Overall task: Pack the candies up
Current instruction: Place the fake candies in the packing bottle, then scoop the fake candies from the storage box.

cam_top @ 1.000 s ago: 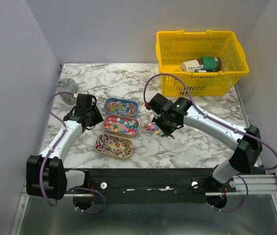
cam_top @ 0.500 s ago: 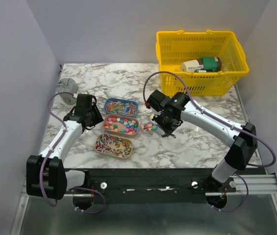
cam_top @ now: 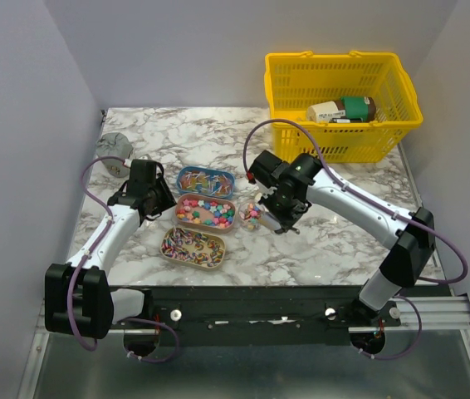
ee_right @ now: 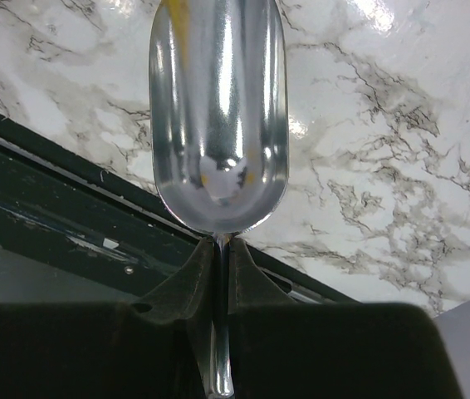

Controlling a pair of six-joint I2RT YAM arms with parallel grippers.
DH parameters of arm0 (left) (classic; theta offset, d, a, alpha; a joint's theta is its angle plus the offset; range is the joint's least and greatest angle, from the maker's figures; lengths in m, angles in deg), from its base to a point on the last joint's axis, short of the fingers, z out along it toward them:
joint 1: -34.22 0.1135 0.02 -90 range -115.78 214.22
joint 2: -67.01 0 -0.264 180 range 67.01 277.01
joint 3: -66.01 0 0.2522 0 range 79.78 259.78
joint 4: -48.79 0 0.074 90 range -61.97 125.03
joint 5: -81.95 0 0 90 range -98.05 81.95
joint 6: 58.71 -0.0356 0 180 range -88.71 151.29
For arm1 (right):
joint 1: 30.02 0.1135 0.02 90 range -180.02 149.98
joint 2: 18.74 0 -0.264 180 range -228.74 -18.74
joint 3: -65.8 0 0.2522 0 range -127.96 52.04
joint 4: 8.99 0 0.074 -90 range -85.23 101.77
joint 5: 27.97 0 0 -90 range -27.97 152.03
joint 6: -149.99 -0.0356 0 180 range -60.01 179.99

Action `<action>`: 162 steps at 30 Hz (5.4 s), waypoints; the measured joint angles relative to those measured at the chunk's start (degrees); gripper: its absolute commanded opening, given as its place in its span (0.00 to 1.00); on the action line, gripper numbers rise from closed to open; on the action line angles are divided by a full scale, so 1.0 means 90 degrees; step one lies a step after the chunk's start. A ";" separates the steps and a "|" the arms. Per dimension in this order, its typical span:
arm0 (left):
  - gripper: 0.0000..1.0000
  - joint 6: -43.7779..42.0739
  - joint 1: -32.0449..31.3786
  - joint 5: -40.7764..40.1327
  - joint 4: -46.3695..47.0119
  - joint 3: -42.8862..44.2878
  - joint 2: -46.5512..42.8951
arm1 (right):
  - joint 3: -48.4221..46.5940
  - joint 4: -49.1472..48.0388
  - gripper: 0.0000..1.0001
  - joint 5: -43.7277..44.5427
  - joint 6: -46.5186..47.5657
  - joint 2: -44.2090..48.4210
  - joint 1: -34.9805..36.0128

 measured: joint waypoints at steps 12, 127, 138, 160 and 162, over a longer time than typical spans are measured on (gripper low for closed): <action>0.80 -0.0109 0.0000 0.0695 0.0389 -0.0141 -0.0175 | -0.0170 -0.0420 0.01 -0.0549 0.0464 0.0148 0.0010; 0.36 -0.0172 0.0372 0.1088 -0.0301 0.0335 0.1598 | -0.1355 -0.4342 0.01 -0.1591 0.2324 -0.3305 0.0415; 0.39 -0.0163 0.0372 0.0996 -0.0219 0.0204 0.1137 | -0.0894 -0.4687 0.01 -0.1426 0.2261 -0.2975 0.0420; 0.45 0.0010 0.0454 0.0486 0.0160 -0.0107 -0.0202 | -0.0848 -0.3419 0.01 -0.1367 0.1872 -0.2115 0.0418; 0.45 0.0012 0.0454 0.0478 0.0187 -0.0112 -0.0204 | -0.0818 -0.3213 0.01 -0.1379 0.1785 -0.1909 0.0401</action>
